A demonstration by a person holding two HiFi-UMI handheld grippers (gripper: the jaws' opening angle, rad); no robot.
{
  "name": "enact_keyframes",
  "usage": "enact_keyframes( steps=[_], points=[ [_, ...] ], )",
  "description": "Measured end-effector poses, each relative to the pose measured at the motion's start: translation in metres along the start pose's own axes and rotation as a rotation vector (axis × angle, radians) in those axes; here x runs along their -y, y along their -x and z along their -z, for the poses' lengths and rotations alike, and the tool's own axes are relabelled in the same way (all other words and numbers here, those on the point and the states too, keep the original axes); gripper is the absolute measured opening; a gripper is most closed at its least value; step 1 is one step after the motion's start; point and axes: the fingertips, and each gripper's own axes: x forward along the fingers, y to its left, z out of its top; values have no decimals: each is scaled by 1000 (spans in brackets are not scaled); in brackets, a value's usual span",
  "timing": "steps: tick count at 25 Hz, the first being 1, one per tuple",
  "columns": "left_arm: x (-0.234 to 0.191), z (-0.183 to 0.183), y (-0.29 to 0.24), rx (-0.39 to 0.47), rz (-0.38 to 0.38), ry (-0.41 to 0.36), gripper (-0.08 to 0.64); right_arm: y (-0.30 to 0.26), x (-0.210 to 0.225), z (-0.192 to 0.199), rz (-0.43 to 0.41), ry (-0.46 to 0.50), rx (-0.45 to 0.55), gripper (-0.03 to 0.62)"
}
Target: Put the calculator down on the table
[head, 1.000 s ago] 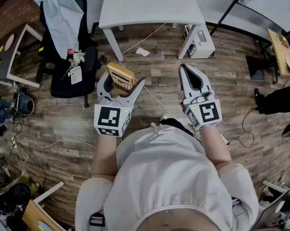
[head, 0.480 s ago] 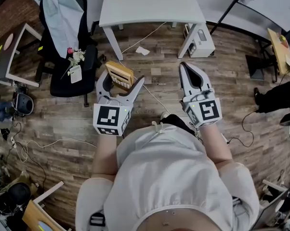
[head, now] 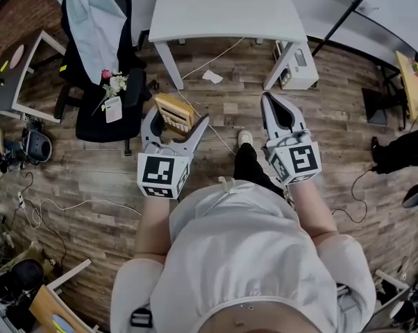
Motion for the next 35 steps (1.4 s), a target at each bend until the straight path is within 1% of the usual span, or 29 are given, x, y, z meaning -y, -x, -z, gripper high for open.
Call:
enact_keyframes(
  steps=[4,8,12,18,23,28,31,35],
  points=[
    [-14,2,-36,-16,-33,6,416,-36,26,9,-36,-3,-4,5],
    [-29,-1,-87,-31,-73,19,416,-84,65,16,-81,-11,-12,5],
    [-46,-7,-151,-46,-113,35,416,-137,112,24,-124,-26,-36,5],
    [-68,-30,-256,-44,-159,41,416,-212,192,28,-171,-35,-61,5],
    [-78,-35,-328,-51,-187,50,416,-259,246,40,-209,-61,-78,5],
    [-93,-24,-379,-95,-174,53,416,-302,281,52,-188,-58,-94,5],
    [-107,-16,-406,-125,-169,45,416,-328,298,59,-174,-61,-105,5],
    [-131,-7,-444,-144,-148,35,416,-366,314,68,-150,-68,-116,5]
  ],
)
